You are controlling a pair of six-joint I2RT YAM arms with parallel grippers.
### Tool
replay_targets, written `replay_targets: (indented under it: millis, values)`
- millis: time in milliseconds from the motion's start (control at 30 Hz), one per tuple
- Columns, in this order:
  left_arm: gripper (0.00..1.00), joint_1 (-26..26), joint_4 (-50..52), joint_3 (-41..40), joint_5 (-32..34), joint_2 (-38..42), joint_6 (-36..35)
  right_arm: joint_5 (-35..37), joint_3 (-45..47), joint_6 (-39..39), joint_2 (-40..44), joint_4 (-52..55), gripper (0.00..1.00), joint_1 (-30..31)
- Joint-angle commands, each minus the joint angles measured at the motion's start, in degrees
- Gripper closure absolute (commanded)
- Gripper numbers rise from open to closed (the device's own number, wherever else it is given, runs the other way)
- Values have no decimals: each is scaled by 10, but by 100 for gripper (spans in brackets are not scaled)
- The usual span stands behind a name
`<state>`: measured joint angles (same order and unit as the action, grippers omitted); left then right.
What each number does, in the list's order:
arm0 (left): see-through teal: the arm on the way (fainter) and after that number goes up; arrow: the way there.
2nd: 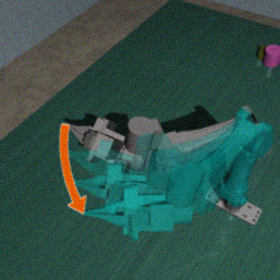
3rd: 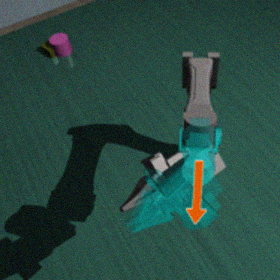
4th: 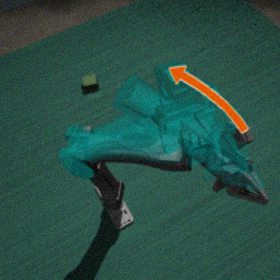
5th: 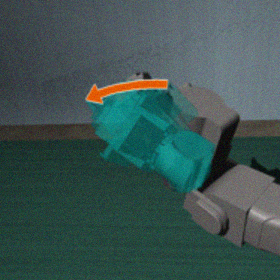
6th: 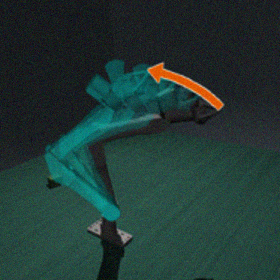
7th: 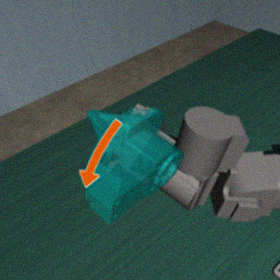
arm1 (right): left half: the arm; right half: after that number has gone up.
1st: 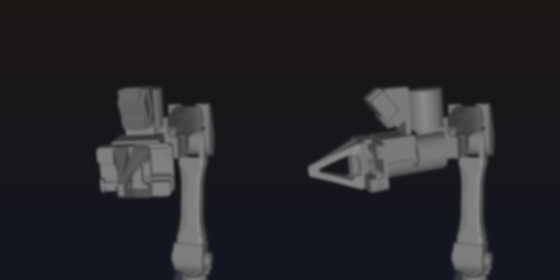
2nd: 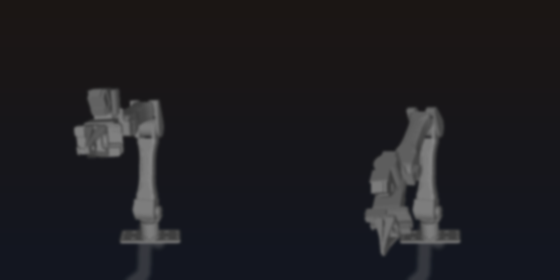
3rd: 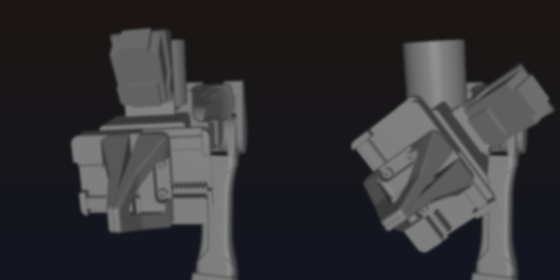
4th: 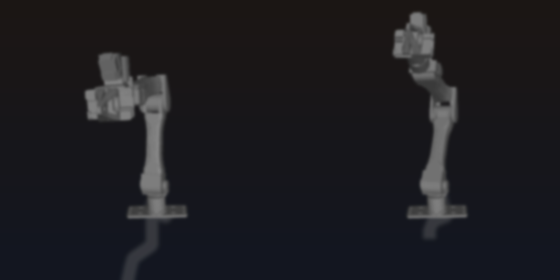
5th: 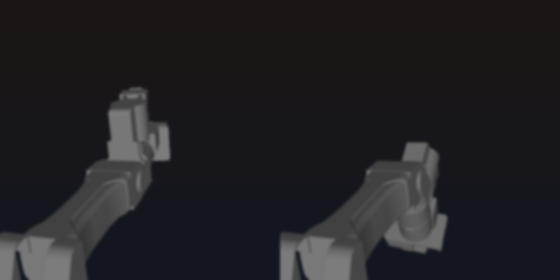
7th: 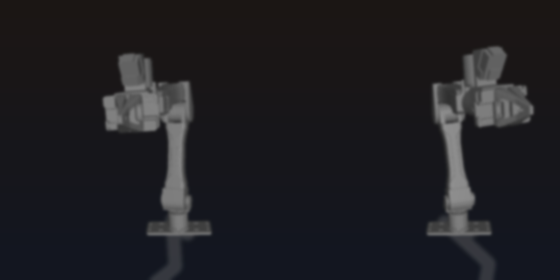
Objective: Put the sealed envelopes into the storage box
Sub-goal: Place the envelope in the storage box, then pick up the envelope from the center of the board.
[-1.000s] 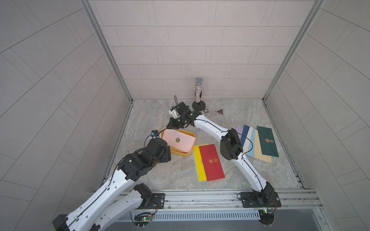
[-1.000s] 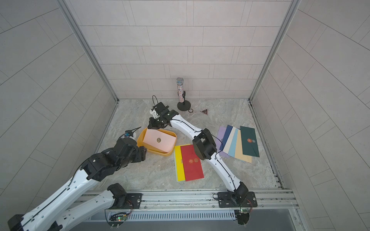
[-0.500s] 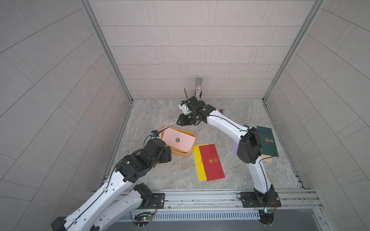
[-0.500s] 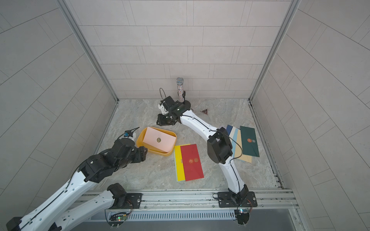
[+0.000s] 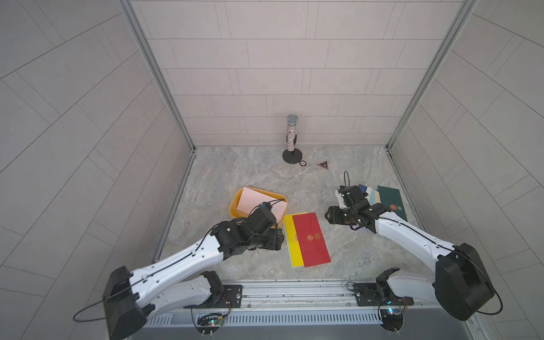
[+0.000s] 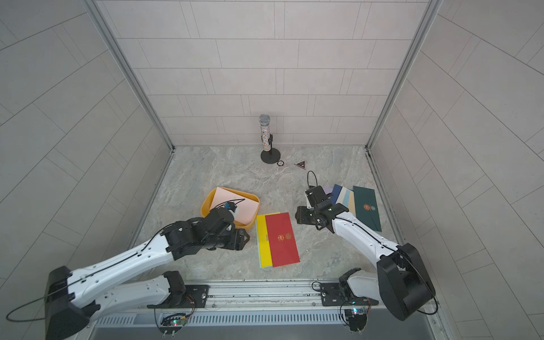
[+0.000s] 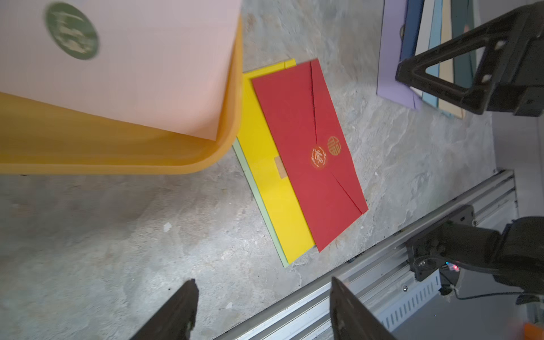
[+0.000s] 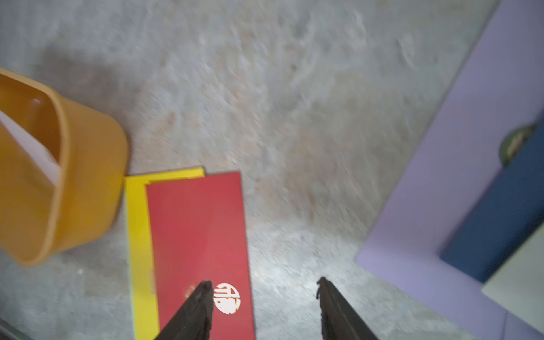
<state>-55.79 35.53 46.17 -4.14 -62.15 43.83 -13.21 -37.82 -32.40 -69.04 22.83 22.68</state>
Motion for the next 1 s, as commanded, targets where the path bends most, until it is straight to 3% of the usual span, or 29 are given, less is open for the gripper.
replay_targets:
  millis: [0, 367, 967]
  values:
    - [27, -25, -74, 16, 15, -56, 37, -10, 52, -14, 47, -51, 39, -4]
    - [29, -48, -201, 42, -11, -249, 67, -133, 132, -59, 26, -162, 40, -7]
    - [30, -48, -316, 35, -54, -378, 93, -184, 178, -83, -96, -244, 46, -7]
